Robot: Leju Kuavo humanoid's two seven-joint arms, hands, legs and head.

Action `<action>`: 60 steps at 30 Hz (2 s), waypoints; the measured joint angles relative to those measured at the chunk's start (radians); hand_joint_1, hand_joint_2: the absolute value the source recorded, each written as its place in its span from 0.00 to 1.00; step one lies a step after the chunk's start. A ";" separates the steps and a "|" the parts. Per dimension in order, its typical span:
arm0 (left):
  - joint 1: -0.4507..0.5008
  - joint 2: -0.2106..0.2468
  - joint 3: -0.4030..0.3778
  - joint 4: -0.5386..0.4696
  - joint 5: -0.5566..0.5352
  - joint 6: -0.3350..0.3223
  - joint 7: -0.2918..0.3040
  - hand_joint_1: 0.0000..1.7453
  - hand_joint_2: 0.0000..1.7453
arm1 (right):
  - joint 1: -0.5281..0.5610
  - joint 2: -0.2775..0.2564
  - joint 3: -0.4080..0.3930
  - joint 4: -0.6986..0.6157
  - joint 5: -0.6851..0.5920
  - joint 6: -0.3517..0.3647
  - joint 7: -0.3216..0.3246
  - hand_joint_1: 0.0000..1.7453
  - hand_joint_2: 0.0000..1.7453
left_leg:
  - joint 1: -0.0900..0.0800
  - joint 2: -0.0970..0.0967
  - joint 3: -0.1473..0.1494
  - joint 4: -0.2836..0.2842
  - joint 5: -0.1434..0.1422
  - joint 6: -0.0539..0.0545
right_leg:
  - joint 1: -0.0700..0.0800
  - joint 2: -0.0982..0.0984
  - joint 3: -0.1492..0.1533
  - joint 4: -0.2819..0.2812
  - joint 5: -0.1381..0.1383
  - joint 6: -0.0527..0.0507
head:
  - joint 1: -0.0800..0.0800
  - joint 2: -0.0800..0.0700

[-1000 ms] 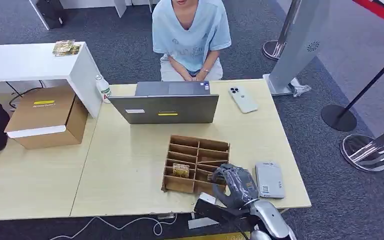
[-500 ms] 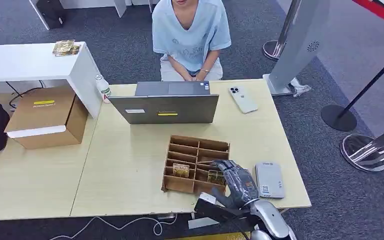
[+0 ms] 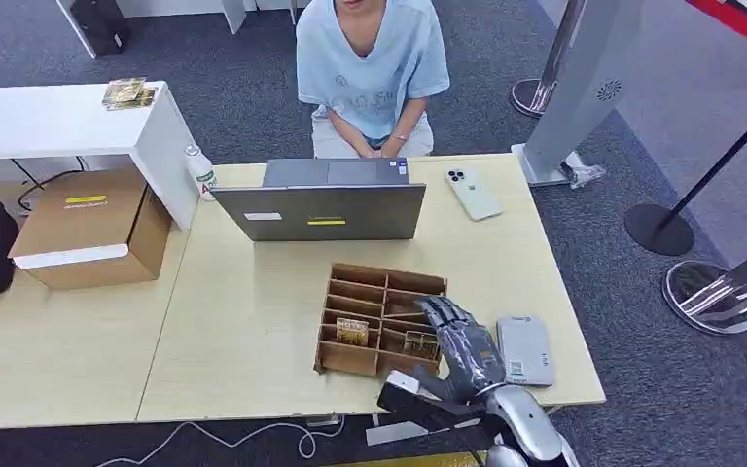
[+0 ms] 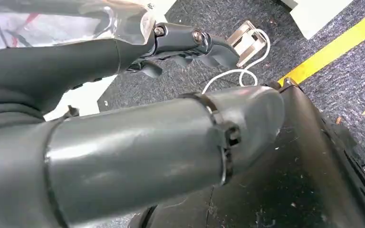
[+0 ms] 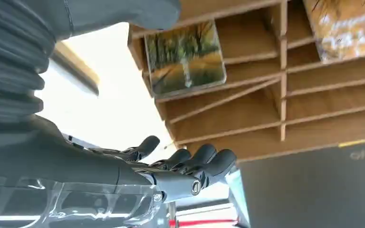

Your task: Pass the card to the sensor for recognition and then transmit it.

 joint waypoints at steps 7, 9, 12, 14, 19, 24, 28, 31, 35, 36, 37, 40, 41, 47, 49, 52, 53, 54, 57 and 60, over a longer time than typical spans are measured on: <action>0.001 0.000 0.000 0.000 0.000 0.015 0.018 0.00 0.00 | 0.010 0.000 -0.013 -0.053 0.039 -0.041 0.016 0.22 1.00 | 0.000 0.000 0.000 0.000 0.000 0.000 | 0.000 0.000 0.000 0.000 0.000 0.000 | 0.000 0.000; 0.001 0.000 0.000 0.000 0.000 0.018 0.018 0.00 0.00 | 0.012 0.000 -0.019 -0.069 0.062 -0.049 0.025 0.25 1.00 | 0.000 0.000 0.000 0.000 0.000 0.000 | 0.000 0.000 0.000 0.000 0.000 0.000 | 0.000 0.000; 0.001 0.000 0.000 0.000 0.000 0.018 0.018 0.00 0.00 | 0.017 0.001 -0.026 -0.094 0.133 -0.058 0.060 0.25 1.00 | 0.000 0.000 0.000 0.000 0.000 0.000 | 0.000 0.000 0.000 0.000 0.000 0.000 | 0.000 0.000; 0.001 0.000 0.000 0.000 0.000 0.018 0.019 0.00 0.00 | 0.019 0.002 -0.028 -0.105 0.185 -0.061 0.089 0.25 1.00 | 0.000 0.000 0.000 0.000 0.000 0.000 | 0.000 0.000 0.000 0.000 0.000 0.000 | 0.000 0.000; 0.001 0.000 0.000 0.000 0.000 0.018 0.032 0.00 0.00 | 0.031 0.002 -0.031 -0.138 0.332 -0.062 0.161 0.22 1.00 | 0.000 0.000 0.000 0.000 0.000 0.000 | 0.000 0.000 0.000 0.000 0.000 0.000 | 0.000 0.000; 0.002 0.000 0.000 0.000 0.000 0.018 0.044 0.00 0.00 | 0.050 0.002 -0.028 -0.191 0.384 -0.046 0.183 0.23 1.00 | 0.000 0.000 0.000 0.000 0.000 0.000 | 0.000 0.000 0.000 0.000 0.000 0.000 | 0.000 0.000; 0.002 0.000 0.000 0.000 0.000 0.015 0.053 0.00 0.00 | 0.051 0.002 -0.024 -0.228 0.396 -0.024 0.198 0.21 1.00 | 0.000 0.000 -0.001 0.000 0.000 0.000 | 0.000 0.000 0.000 0.000 0.000 0.000 | 0.000 0.000; 0.002 0.000 0.000 0.000 0.000 0.015 0.061 0.00 0.00 | 0.051 0.000 -0.024 -0.257 0.401 0.007 0.220 0.21 1.00 | 0.000 0.000 -0.001 0.000 0.000 0.000 | 0.000 0.000 0.000 0.000 0.000 0.000 | 0.000 0.000; 0.003 0.000 0.000 0.000 0.000 0.014 0.064 0.00 0.00 | 0.055 -0.021 -0.017 -0.286 0.401 0.032 0.253 0.21 1.00 | 0.000 0.000 -0.001 0.000 0.000 0.000 | 0.000 0.000 0.000 0.000 0.000 0.000 | 0.000 0.000; 0.003 0.000 0.000 0.000 0.000 0.010 0.064 0.00 0.00 | 0.058 -0.028 -0.013 -0.293 0.401 0.036 0.256 0.23 1.00 | 0.000 0.000 -0.001 0.000 0.000 0.000 | 0.000 0.000 0.000 0.000 0.000 0.000 | 0.000 0.000; 0.004 0.000 0.000 0.000 0.000 0.005 0.064 0.00 0.00 | 0.059 -0.035 -0.007 -0.297 0.401 0.041 0.256 0.22 1.00 | 0.000 0.000 -0.001 0.000 0.000 0.000 | 0.000 0.000 0.000 0.000 0.000 0.000 | 0.000 0.000; 0.006 0.001 0.000 0.000 0.000 -0.006 0.064 0.00 0.00 | 0.057 -0.054 0.010 -0.299 0.400 0.064 0.250 0.27 1.00 | 0.000 0.000 -0.001 0.000 0.000 0.000 | 0.000 0.000 0.000 0.000 0.000 0.000 | 0.000 0.000; 0.007 0.001 0.000 0.000 0.000 -0.010 0.064 0.00 0.00 | 0.054 -0.058 0.016 -0.299 0.400 0.069 0.248 0.27 1.00 | 0.000 0.000 -0.001 0.000 0.000 0.000 | 0.000 0.000 0.000 0.000 0.000 0.000 | 0.000 0.000; 0.008 0.001 0.004 0.000 0.000 -0.031 0.061 0.00 0.00 | -0.002 -0.078 0.047 -0.278 0.382 0.128 0.247 0.42 1.00 | 0.000 0.000 -0.001 0.000 0.000 0.000 | 0.000 0.000 0.000 0.000 0.000 0.000 | 0.000 0.000; 0.008 0.001 0.005 0.000 0.000 -0.035 0.061 0.00 0.00 | -0.021 -0.082 0.053 -0.267 0.378 0.135 0.248 0.36 1.00 | 0.000 0.000 -0.001 0.000 0.000 0.000 | 0.000 0.000 0.000 0.000 0.000 0.000 | 0.000 0.000; 0.009 0.001 0.008 0.000 0.000 -0.041 0.061 0.00 0.00 | -0.046 -0.090 0.069 -0.247 0.373 0.144 0.248 0.38 1.00 | 0.000 0.000 -0.001 0.000 0.000 0.000 | 0.000 0.000 0.000 0.000 0.000 0.000 | 0.000 0.000; 0.010 0.001 0.011 0.000 0.000 -0.046 0.061 0.00 0.00 | -0.051 -0.093 0.076 -0.238 0.372 0.145 0.247 0.38 1.00 | 0.000 0.000 -0.001 0.000 0.000 0.000 | 0.000 0.000 0.000 0.000 0.000 0.000 | 0.000 0.000; 0.011 0.001 0.014 0.000 0.000 -0.048 0.061 0.00 0.00 | -0.054 -0.095 0.081 -0.231 0.372 0.145 0.245 0.38 1.00 | 0.000 0.000 -0.001 0.000 0.000 0.000 | 0.000 0.000 0.000 0.000 0.000 0.000 | 0.000 0.000; 0.014 0.001 0.026 0.000 0.000 -0.055 0.063 0.00 0.00 | -0.066 -0.099 0.101 -0.203 0.370 0.145 0.242 0.28 1.00 | 0.000 0.000 -0.001 0.000 0.000 0.000 | 0.000 0.000 0.000 0.000 0.000 0.000 | 0.000 0.000; 0.015 0.002 0.032 0.000 0.000 -0.061 0.063 0.00 0.00 | -0.072 -0.099 0.116 -0.178 0.364 0.145 0.238 0.26 1.00 | 0.000 -0.001 -0.001 0.000 0.000 0.000 | 0.000 0.000 0.000 0.000 0.000 0.000 | 0.000 0.000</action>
